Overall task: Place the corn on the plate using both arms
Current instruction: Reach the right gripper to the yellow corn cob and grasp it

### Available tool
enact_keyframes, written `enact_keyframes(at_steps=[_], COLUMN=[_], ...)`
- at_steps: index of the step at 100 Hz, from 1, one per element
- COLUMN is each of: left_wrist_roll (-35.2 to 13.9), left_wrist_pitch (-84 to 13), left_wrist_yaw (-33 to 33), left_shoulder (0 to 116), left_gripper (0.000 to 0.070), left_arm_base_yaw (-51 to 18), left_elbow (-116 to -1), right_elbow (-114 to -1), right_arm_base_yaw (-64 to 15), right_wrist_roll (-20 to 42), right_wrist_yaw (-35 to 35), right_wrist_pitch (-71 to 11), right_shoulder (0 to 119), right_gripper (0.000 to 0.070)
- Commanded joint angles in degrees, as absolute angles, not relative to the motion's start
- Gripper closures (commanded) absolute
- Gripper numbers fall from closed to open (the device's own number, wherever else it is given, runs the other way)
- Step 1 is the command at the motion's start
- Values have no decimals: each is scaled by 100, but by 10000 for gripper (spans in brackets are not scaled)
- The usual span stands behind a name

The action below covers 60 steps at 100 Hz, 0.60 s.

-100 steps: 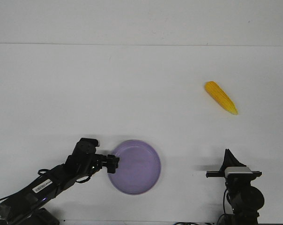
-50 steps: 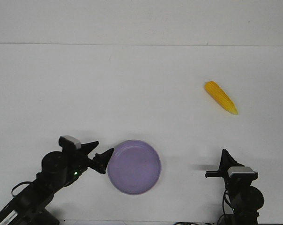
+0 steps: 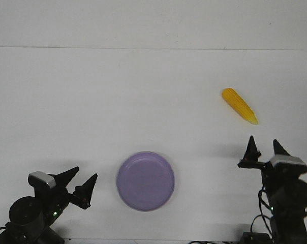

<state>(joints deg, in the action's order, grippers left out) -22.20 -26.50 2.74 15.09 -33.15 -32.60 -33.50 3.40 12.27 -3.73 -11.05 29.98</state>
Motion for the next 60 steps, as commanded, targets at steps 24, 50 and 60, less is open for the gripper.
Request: enact_keyframes(at_steps=[24, 50, 60], left_wrist_roll=[-2215, -2276, -2276], left_wrist_pitch=[-2639, -2703, -2707], left_wrist_yaw=[327, 329, 331], left_shoulder=[1531, 1531, 1529], left_gripper=[202, 202, 202], left_arm_base_yaw=[-3339, -3339, -3339], left_elbow=[-3315, -3315, -3315], right_elbow=[-6320, -8608, -9087], right_arm_base_yaw=[351, 384, 384], right_wrist_roll=[-331, -1076, -1199], right_wrist_yaw=[-454, 132, 336], right_wrist_pitch=[-2137, -3089, -3181], right_shoulder=[7745, 10610, 11207], right_gripper=[129, 130, 130])
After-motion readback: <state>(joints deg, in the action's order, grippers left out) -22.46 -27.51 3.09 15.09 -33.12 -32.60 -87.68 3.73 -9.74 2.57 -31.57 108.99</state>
